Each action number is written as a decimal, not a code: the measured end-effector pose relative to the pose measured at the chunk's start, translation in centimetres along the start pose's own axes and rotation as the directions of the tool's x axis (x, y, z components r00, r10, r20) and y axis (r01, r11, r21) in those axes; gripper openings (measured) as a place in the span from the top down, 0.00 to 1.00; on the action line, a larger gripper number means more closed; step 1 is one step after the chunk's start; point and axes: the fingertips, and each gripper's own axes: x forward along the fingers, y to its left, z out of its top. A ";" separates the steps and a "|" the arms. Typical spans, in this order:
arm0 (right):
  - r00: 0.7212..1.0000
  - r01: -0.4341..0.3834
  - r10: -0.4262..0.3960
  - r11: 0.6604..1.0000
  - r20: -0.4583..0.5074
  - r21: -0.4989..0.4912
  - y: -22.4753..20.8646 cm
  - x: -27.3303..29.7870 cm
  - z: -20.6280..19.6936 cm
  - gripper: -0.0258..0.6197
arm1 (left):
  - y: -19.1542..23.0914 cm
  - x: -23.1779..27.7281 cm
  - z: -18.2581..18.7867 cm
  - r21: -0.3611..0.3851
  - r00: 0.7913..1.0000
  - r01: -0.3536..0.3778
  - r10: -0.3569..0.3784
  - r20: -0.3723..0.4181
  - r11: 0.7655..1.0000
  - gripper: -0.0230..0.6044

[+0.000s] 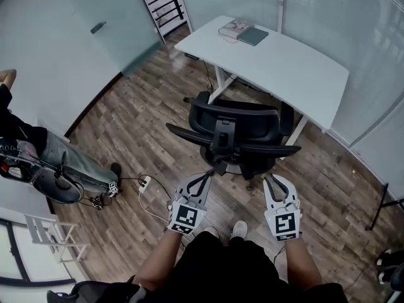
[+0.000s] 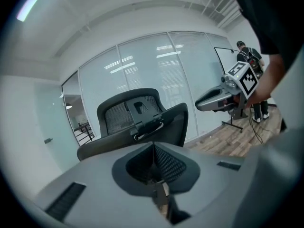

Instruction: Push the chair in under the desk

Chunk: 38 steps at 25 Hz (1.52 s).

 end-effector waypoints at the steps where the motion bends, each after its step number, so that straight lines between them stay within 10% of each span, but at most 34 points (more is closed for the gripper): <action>1: 1.000 -0.010 0.009 1.000 -0.009 -0.017 0.1 0.2 0.1 0.83 | 0.3 0.2 0.3 0.030 1.000 -0.001 0.001 0.001 1.000 0.92; 4: 0.998 -0.046 0.042 0.995 -0.047 -0.084 0.4 0.9 0.5 0.72 | 1.2 0.7 0.8 0.111 1.000 0.010 -0.011 0.005 0.994 0.65; 11: 0.990 -0.136 0.132 0.984 -0.043 -0.115 0.9 3.5 1.7 0.45 | 3.4 2.5 -0.2 0.365 0.995 0.069 -0.038 -0.092 0.928 0.39; 30: 0.951 -0.167 -0.013 0.817 -0.308 -0.552 0.7 9.7 -0.8 0.37 | 7.2 9.0 -1.6 0.644 0.967 0.229 -0.097 -0.234 0.730 0.34; 38: 0.927 -0.194 -0.033 0.811 -0.374 -0.552 -0.1 11.6 -2.4 0.36 | 7.5 11.2 -1.9 0.628 0.966 0.230 -0.098 -0.237 0.743 0.32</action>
